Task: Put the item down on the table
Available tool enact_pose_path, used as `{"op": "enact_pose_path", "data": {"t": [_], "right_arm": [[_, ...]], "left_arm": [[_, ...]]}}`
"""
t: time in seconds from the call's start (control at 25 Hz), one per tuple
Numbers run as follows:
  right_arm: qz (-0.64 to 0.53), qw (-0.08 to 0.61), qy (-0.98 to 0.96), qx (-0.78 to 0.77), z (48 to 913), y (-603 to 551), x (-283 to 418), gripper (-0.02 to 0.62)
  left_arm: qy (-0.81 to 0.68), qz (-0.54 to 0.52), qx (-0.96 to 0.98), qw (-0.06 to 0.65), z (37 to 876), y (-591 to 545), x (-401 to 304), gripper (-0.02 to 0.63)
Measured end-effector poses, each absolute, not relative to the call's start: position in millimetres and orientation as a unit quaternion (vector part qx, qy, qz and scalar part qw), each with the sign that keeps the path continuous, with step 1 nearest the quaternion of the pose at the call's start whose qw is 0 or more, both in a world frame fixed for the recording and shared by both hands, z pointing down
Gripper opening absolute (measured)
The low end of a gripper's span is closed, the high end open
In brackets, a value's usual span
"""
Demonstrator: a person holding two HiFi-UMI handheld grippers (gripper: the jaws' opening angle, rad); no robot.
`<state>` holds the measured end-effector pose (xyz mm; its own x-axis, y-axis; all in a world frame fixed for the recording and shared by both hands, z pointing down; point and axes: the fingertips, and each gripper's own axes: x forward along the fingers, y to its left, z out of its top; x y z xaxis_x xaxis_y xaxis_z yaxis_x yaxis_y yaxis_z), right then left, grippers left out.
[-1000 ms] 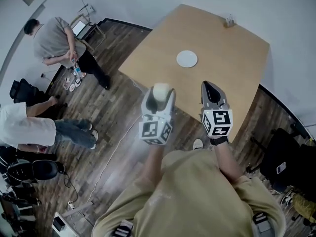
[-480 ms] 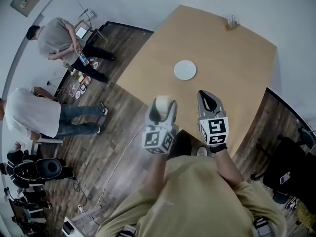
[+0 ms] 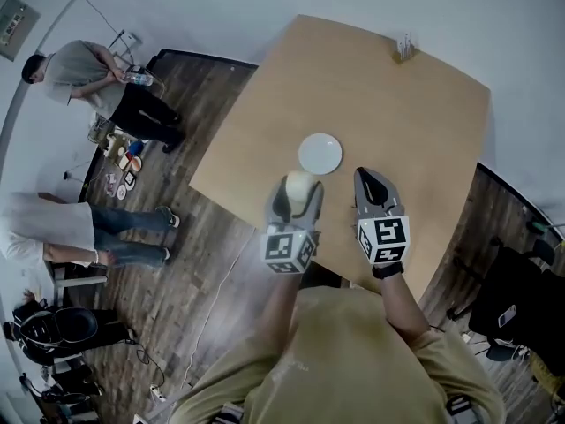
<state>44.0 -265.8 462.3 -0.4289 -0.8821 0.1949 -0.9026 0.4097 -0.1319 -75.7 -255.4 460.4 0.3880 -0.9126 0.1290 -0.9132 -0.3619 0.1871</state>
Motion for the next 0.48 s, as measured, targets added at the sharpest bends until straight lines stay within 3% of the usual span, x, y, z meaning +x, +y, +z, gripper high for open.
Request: {"op": "enact_pose_path", "data": {"t": [0.48], "right_arm": [[0.192, 0.086, -0.811, 0.546, 554, -353, 40, 0.006]], "left_arm": [[-0.529, 0.104, 0.824, 0.174, 572, -368, -79, 0.322]]}}
